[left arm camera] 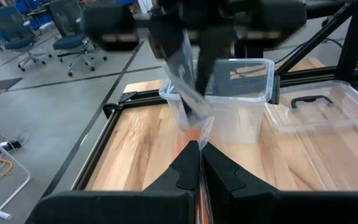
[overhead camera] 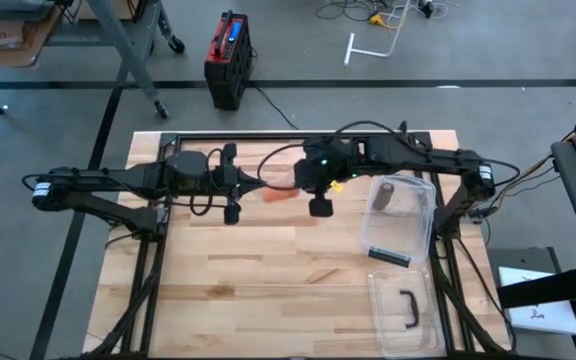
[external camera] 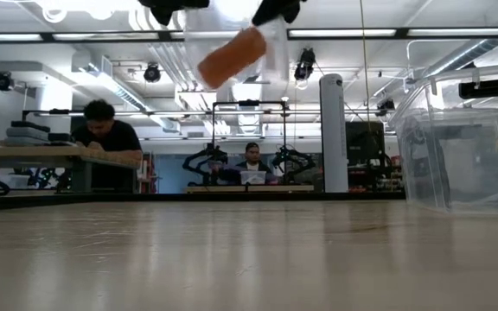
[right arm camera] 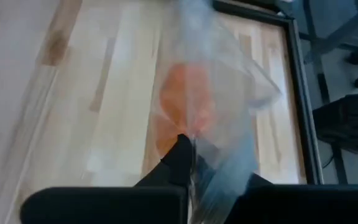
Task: Roll bandage
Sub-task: Put the rolled orange bandage into the transparent zip bag
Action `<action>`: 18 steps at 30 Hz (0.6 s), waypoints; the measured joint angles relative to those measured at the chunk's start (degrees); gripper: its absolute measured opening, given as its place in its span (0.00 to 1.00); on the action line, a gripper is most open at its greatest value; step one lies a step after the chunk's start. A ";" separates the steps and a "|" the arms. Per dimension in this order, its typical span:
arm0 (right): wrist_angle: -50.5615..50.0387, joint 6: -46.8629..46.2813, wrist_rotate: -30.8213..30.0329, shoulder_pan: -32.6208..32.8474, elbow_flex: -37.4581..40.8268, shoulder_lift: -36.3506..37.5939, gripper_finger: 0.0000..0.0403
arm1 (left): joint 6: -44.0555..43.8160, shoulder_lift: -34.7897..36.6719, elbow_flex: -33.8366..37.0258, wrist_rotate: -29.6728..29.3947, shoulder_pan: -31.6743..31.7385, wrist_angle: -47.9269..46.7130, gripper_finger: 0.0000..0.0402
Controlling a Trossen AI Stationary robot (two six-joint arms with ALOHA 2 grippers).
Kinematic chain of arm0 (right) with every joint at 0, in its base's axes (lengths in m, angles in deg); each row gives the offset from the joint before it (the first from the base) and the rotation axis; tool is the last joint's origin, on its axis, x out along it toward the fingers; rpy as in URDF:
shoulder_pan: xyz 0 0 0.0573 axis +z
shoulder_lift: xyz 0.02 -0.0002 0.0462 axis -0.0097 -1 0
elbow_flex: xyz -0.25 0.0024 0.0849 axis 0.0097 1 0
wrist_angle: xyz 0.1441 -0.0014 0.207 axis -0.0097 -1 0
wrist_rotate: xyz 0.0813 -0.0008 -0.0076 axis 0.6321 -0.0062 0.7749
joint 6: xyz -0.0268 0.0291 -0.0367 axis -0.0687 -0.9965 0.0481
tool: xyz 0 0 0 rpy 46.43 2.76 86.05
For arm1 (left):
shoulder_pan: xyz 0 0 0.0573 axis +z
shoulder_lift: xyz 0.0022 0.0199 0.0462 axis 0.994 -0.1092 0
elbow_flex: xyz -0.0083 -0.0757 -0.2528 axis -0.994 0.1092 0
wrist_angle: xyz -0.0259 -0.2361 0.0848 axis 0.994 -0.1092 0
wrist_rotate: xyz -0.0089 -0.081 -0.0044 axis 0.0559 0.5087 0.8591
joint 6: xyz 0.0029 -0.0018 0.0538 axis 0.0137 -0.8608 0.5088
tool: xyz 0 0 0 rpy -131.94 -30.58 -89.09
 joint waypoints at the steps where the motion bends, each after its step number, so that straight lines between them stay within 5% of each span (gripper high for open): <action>1: -0.05 -0.90 -0.03 -0.01 -0.26 0.50 0.03 | 0.00 0.00 0.00 0.00 0.00 -0.04 0.00; 6: 0.01 -0.86 12.55 1.16 -1.68 2.22 0.04 | 0.00 0.00 0.00 0.02 -0.37 0.86 0.00; 10: -0.01 -2.19 8.86 0.44 -1.51 2.54 0.09 | 0.00 0.00 0.00 0.07 -0.52 1.22 0.00; 18: 4.10 -3.87 7.35 0.41 -0.54 1.65 0.32 | 0.04 0.00 0.00 0.31 -0.76 1.58 0.00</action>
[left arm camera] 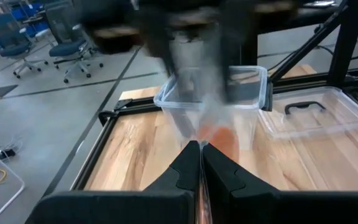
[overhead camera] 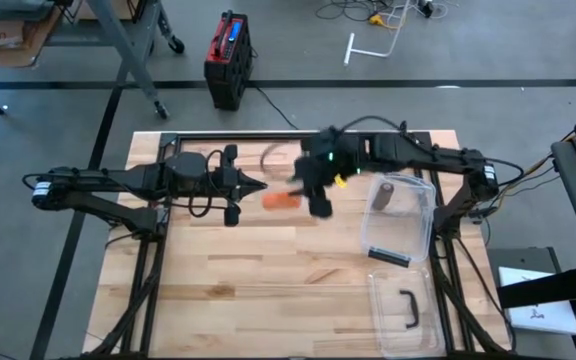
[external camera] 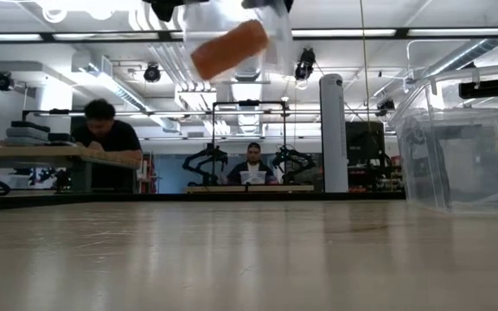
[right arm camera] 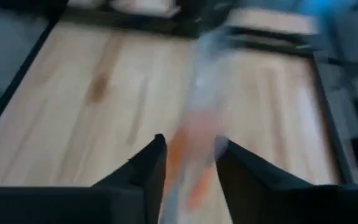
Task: Roll bandage
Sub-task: Put the rolled orange bandage into the transparent zip bag
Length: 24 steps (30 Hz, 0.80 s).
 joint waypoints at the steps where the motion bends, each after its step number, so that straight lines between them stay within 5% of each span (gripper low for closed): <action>1: 1.59 -1.05 0.81 -0.30 -0.02 0.00 0.34 | -0.02 -0.01 0.00 0.02 0.00 -0.10 0.00; 4: 1.61 1.43 4.14 0.17 -0.04 0.02 0.39 | -0.02 0.00 0.00 0.02 -0.02 -0.18 0.00; 7: -1.24 1.48 -3.37 -0.04 -0.04 -0.01 0.39 | -0.02 -0.02 0.00 0.02 -0.04 -0.24 0.00; 14: -1.95 1.25 -1.10 -0.46 1.94 -0.66 0.05 | -0.03 -0.02 0.00 0.05 -0.20 0.04 0.00; 17: -1.45 -0.52 -5.44 -0.93 2.31 -0.69 0.03 | -0.04 -0.02 0.00 0.09 -0.22 0.00 0.00; 21: 0.59 3.10 10.13 0.59 1.47 -0.55 0.01 | -0.07 0.00 0.00 0.07 -0.24 0.06 0.00; 24: -0.65 1.44 -5.10 1.07 1.15 -0.54 0.01 | -0.04 -0.03 0.00 0.20 -0.28 0.06 0.00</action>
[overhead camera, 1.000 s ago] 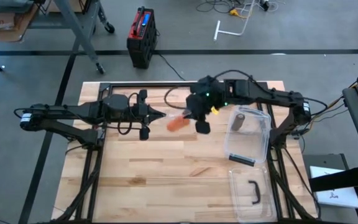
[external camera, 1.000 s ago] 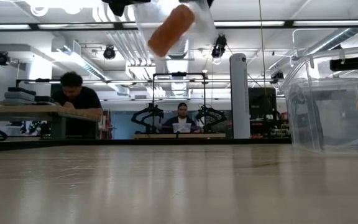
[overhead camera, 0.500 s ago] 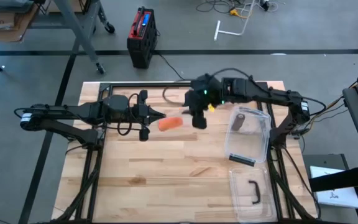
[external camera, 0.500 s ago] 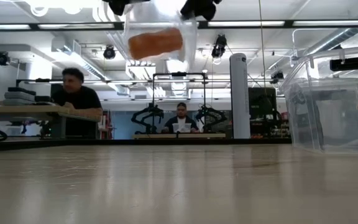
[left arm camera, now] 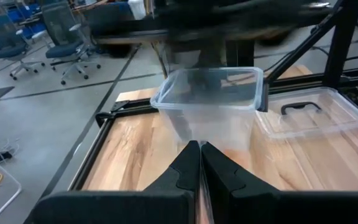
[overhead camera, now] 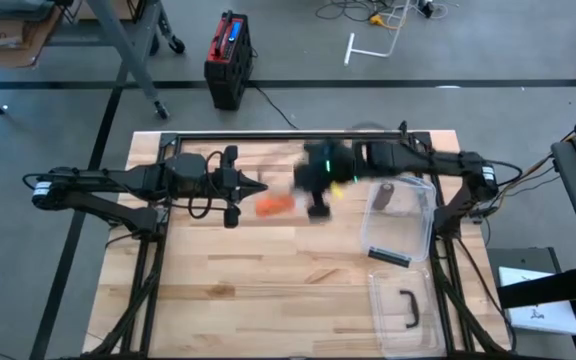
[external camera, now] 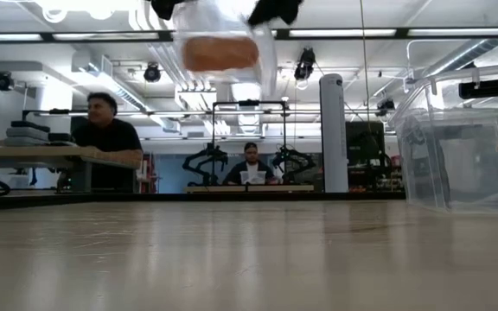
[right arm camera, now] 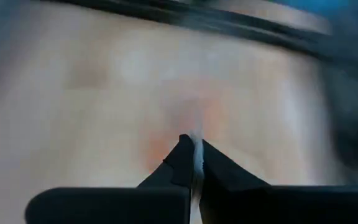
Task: Roll bandage
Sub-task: Put the rolled orange bandage into the transparent zip bag
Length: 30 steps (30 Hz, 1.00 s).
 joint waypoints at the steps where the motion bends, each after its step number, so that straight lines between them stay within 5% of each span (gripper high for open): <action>1: 0.34 -1.76 -4.25 -0.75 -0.09 0.01 0.00 | -0.02 -0.08 0.00 0.00 -0.03 0.02 0.00; 4: -0.10 1.39 3.59 -1.41 -0.12 0.12 0.00 | -0.19 -0.22 0.00 -0.23 -0.22 -0.04 0.00; 8: 0.61 -2.51 -0.29 -0.30 -0.21 0.06 0.00 | -0.02 -0.17 0.00 -0.17 -0.31 0.10 0.00; 11: 0.47 2.69 7.05 -1.36 -0.21 0.07 0.00 | -0.02 -0.19 0.00 -0.26 -0.36 0.00 0.00; 15: 0.09 -1.72 -11.56 -0.60 -0.21 0.67 0.00 | 0.00 -0.19 0.00 -0.13 -0.40 -0.03 0.00; 20: 0.82 2.54 11.88 -0.98 -0.35 1.24 0.00 | 0.00 -0.19 0.00 -0.31 -0.36 -0.01 0.00; 25: 0.36 -1.40 -7.96 -1.89 -0.56 1.59 0.00 | -0.16 -0.40 0.00 -0.50 -0.40 0.25 0.00; 28: -0.20 0.93 2.81 -1.54 -0.60 1.80 0.00 | -0.40 -1.34 0.00 -0.59 -0.35 0.61 0.00; 30: -0.03 1.83 4.46 -0.81 -0.62 1.72 0.00 | -0.15 -2.10 0.00 -0.22 -0.40 1.57 0.00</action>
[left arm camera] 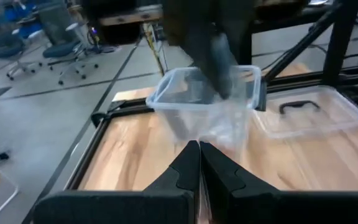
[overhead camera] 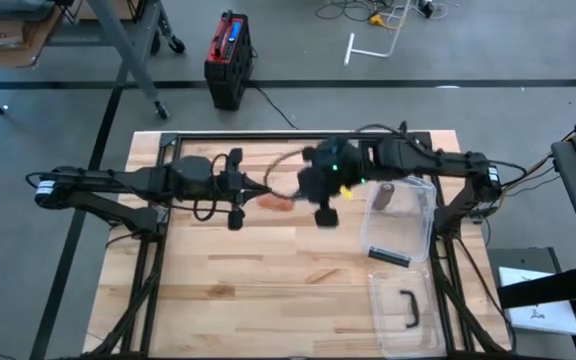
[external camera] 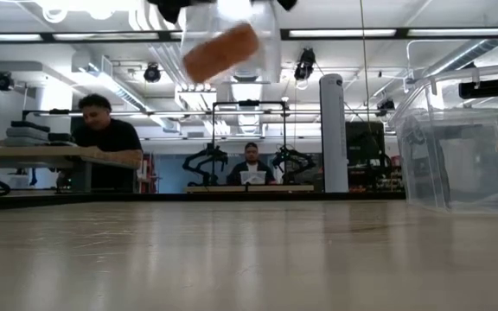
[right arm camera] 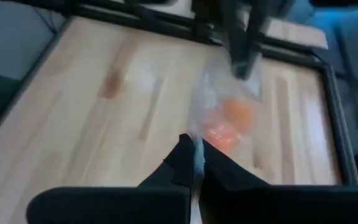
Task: Roll bandage
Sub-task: Put the rolled orange bandage into the transparent zip bag
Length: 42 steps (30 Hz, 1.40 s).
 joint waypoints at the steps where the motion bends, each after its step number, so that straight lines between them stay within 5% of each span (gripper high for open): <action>1: -0.06 -1.51 -3.18 0.04 0.04 -0.02 0.00 | 0.14 -0.48 0.00 0.00 0.01 0.35 0.00; 3: 0.89 -3.49 -5.56 -0.86 0.04 0.00 0.00 | 0.17 -1.18 0.01 -0.18 0.13 0.29 0.00; 6: -0.43 1.14 2.17 -0.58 0.04 0.18 0.00 | 0.17 -2.23 0.02 -0.46 0.15 1.70 0.00; 10: -1.09 -3.59 -11.24 -0.55 0.04 0.20 0.00 | 0.19 -2.42 -0.31 -0.29 0.34 2.48 0.00; 14: -2.12 -0.15 -2.68 -0.90 0.01 0.26 0.00 | 0.85 -1.66 -1.27 -0.80 0.46 2.06 0.00; 18: -2.77 -2.48 -10.77 -1.36 0.02 0.18 0.00 | 2.80 -0.56 -2.58 -3.10 0.50 2.84 0.00; 28: -2.58 -1.03 -12.61 -2.18 -1.34 0.51 0.00 | 3.17 1.68 -2.25 -6.86 0.72 -5.59 0.01; 33: -2.62 -0.87 -13.36 -2.58 -4.56 0.85 0.00 | 1.57 3.34 -1.57 -12.22 0.72 -10.39 0.12; 42: -3.53 -0.95 -14.54 -4.38 -8.83 1.10 0.00 | -5.34 6.23 5.37 -12.54 0.76 -6.86 0.41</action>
